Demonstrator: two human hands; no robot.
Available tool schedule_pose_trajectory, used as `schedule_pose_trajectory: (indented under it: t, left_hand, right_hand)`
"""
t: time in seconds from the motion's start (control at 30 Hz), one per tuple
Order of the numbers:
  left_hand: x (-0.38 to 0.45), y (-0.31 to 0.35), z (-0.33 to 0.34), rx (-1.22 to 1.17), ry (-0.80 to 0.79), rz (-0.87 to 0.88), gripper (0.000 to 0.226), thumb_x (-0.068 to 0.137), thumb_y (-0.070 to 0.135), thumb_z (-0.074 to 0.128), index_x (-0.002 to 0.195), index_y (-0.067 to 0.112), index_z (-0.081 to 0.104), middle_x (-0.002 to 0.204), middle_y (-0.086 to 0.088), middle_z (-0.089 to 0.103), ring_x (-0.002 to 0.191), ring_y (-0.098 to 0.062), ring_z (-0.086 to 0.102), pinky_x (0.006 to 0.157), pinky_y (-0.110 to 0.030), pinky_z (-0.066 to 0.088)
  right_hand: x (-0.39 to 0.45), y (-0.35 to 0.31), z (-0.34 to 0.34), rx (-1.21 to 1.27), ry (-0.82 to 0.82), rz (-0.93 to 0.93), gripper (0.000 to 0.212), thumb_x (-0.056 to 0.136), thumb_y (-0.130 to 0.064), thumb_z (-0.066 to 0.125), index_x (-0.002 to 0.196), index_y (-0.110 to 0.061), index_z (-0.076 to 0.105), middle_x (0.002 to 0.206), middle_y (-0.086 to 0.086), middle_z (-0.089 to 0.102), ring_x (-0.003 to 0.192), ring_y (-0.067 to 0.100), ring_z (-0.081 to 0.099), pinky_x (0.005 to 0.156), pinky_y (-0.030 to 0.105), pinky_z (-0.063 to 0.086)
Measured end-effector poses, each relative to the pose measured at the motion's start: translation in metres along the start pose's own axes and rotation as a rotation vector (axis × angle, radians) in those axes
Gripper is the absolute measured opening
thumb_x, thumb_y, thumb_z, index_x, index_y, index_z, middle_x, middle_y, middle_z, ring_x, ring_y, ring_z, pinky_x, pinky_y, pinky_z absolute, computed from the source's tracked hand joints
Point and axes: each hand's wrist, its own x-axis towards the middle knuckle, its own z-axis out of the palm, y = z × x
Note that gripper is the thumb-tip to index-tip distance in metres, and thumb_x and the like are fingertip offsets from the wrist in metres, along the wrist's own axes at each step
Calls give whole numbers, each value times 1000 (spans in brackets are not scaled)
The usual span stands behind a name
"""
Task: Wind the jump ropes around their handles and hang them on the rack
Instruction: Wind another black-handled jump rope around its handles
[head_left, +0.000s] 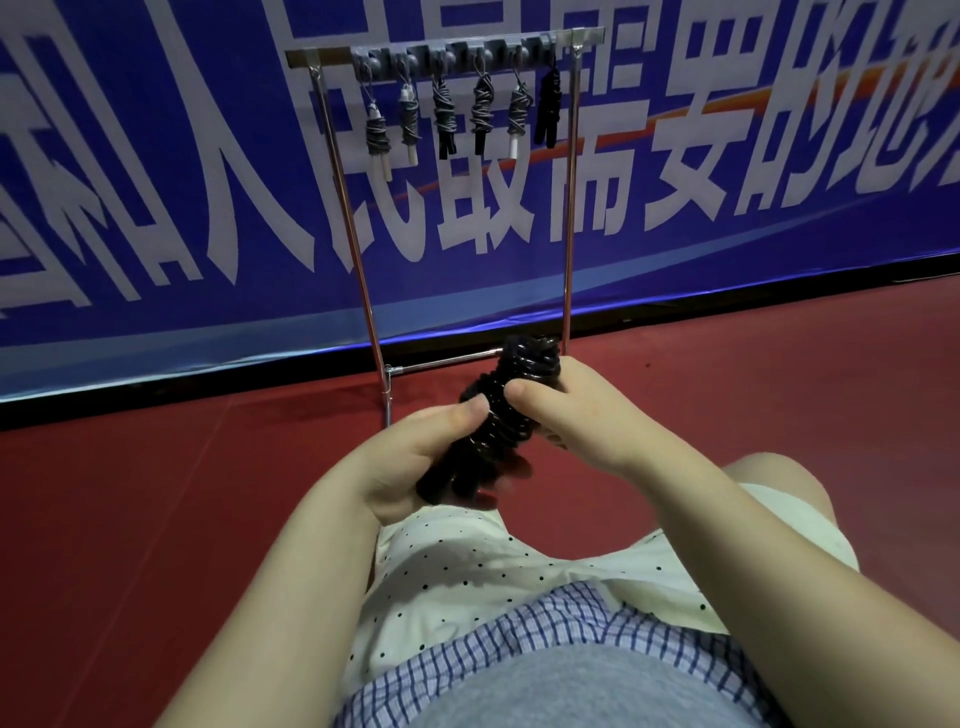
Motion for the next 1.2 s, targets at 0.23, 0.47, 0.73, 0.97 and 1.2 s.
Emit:
schedule_pose_trajectory:
  t: [0.23,0.47,0.73,0.97,1.2]
  left_hand:
    - [4,4,10,-190,23,-129,72,66,73,39,79,11,75,62,-6,59,47,-13,52,50,-27,51]
    - [11,8,15,-3,361,-50,57,79,66,44,89,14,67,63,-3,63,47,-11,50,51,-25,46]
    - [13,13,25,187,590,142,28,90,46,53,86,23,67,82,-1,64,78,-17,56,70,-32,46]
    - [11,13,19,220,554,285,7,92,27,56,92,28,63,70,17,64,61,2,57,56,-16,41]
    - [19,0,19,258,671,359,18,84,27,68,99,24,59,87,7,68,86,-11,65,84,-33,51]
  right_hand:
    - [0,5,-3,159,-57,-23,20,86,-29,43,66,-26,47,48,-12,46,44,0,39,48,15,30]
    - [5,15,-10,-12,8,189,45,98,-48,38,67,-18,50,58,3,37,50,17,34,52,31,30]
    - [3,9,-5,-225,171,188,51,98,-47,38,60,-13,45,50,7,51,44,16,53,56,29,40]
    - [-1,2,-13,-52,-75,104,11,94,-21,57,90,-31,58,60,-9,52,52,12,49,57,29,47]
    - [1,6,-18,-114,-126,90,27,91,-10,60,109,-29,58,74,-17,62,66,15,57,68,32,53]
